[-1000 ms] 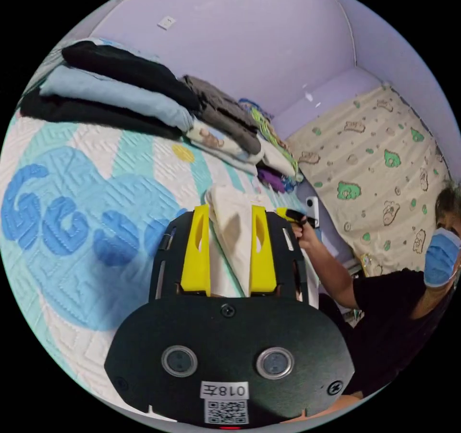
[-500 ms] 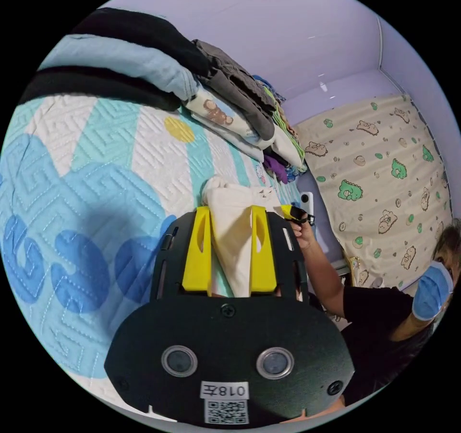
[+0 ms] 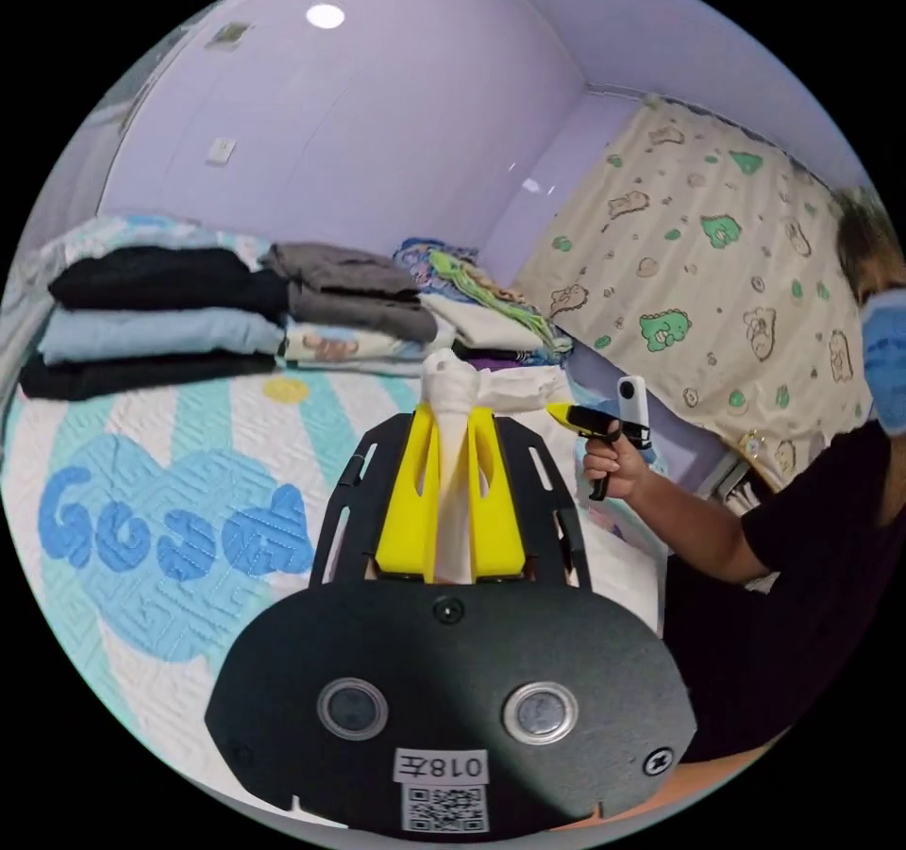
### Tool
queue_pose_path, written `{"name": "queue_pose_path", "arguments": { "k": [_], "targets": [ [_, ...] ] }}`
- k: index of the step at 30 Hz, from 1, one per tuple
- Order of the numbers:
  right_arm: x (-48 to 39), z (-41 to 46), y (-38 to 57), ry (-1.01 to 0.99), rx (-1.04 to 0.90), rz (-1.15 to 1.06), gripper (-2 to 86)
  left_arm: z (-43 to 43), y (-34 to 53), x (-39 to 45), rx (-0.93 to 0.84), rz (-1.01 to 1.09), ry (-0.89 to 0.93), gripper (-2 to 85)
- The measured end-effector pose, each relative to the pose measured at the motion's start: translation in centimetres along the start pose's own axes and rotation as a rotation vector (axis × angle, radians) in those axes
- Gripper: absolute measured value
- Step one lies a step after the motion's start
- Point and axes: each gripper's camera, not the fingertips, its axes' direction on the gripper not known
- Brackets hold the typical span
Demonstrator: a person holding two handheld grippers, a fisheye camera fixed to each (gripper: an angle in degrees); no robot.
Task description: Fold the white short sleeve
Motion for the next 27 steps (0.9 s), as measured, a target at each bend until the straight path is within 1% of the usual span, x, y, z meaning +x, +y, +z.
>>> {"name": "queue_pose_path", "arguments": {
  "k": [2, 4, 5, 7, 10, 14, 17, 20, 22, 23, 27],
  "targets": [
    [-3.3, -1.9, 2.2, 0.018, 0.058, -0.059, 1.2, -3.8, -1.8, 4.3, 0.039, 0.057, -0.041, 5.0],
    [-6.2, -3.7, 3.9, 0.037, 0.114, -0.118, 1.2, -9.0, -4.5, 10.8, 0.104, 0.156, -0.109, 5.1],
    [-8.1, -5.0, 4.9, 0.060, 0.147, -0.153, 1.2, -10.3, -5.3, 12.5, 0.121, 0.182, -0.125, 5.1],
    [-10.8, -6.7, 6.4, 0.102, 0.193, -0.200, 1.2, -14.5, -8.5, 18.9, 0.183, 0.274, -0.185, 5.1],
    [-14.4, -9.8, 8.5, 0.185, 0.251, -0.252, 1.2, -17.5, -13.5, 25.7, 0.227, 0.355, -0.233, 5.1],
    [-17.2, -14.8, 11.3, 0.324, 0.291, -0.300, 1.2, -17.1, -20.1, 31.8, 0.225, 0.413, -0.218, 5.2],
    [-17.3, -19.0, 13.3, 0.417, 0.315, -0.300, 1.2, -13.6, -26.1, 36.8, 0.229, 0.450, -0.168, 5.1],
    [-16.0, -23.5, 15.1, 0.521, 0.349, -0.278, 1.1, -7.8, -32.7, 42.6, 0.221, 0.522, -0.116, 5.1],
    [-14.5, -26.3, 16.1, 0.587, 0.381, -0.244, 1.1, -2.0, -38.3, 47.3, 0.205, 0.579, -0.050, 5.1],
    [-13.2, -28.1, 16.8, 0.636, 0.404, -0.218, 1.1, -0.4, -39.7, 48.5, 0.198, 0.594, -0.034, 5.1],
    [-8.6, -32.7, 19.1, 0.809, 0.461, -0.120, 1.0, 13.4, -49.2, 57.5, 0.105, 0.702, 0.084, 5.1]
  ]
}}
